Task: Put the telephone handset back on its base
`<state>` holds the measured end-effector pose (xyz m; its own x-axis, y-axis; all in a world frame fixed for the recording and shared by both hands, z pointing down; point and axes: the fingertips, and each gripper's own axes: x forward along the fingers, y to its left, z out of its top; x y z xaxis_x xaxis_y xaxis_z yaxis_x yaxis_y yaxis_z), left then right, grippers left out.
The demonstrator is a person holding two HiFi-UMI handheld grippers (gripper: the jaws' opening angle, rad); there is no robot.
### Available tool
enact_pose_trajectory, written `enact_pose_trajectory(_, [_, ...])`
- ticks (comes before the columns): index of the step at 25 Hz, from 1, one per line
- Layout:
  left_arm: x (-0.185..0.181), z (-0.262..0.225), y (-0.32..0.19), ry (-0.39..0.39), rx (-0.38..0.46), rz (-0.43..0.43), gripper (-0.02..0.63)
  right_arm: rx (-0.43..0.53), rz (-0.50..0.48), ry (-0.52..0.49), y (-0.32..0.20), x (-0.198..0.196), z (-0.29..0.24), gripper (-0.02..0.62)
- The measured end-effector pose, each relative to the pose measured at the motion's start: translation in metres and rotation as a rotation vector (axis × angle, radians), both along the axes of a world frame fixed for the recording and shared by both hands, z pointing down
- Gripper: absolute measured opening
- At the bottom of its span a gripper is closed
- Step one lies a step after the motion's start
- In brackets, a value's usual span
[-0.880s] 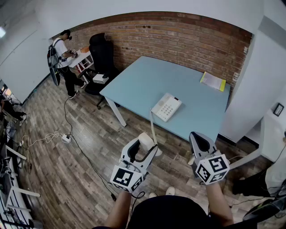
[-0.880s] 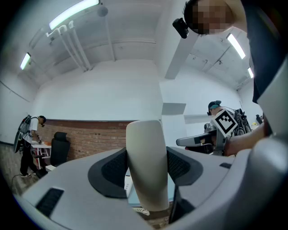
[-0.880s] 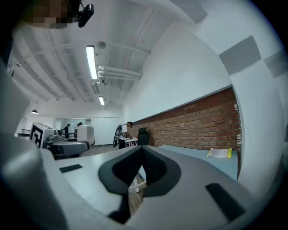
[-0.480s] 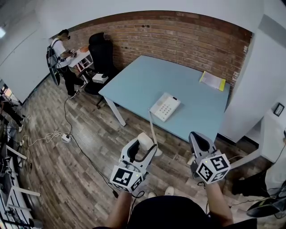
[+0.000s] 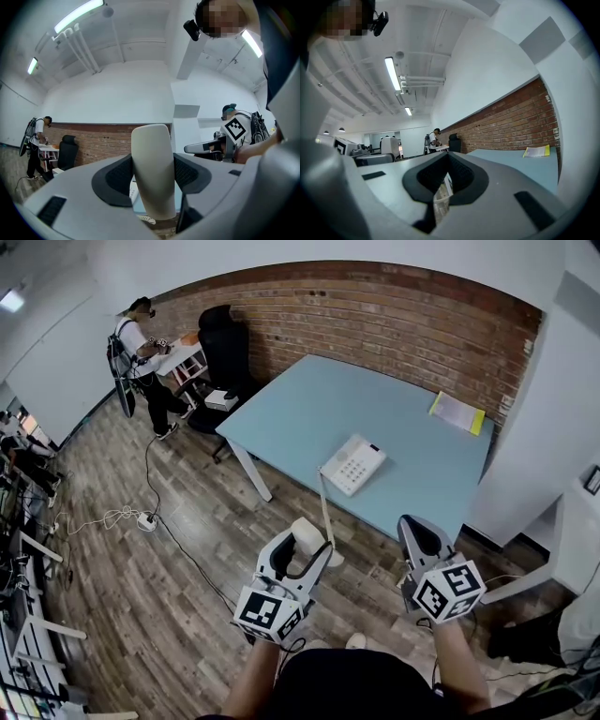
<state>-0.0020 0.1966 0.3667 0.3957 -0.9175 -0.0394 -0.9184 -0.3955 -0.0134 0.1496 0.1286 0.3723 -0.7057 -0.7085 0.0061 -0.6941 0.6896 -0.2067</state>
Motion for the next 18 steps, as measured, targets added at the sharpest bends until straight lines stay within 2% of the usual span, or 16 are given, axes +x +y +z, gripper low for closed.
enact_pose_trajectory(18, [0.005,0.01,-0.016,-0.009,-0.029,-0.039,0.258,-0.027,-0.043,-0.017,-0.022,-0.003,0.012,0.012])
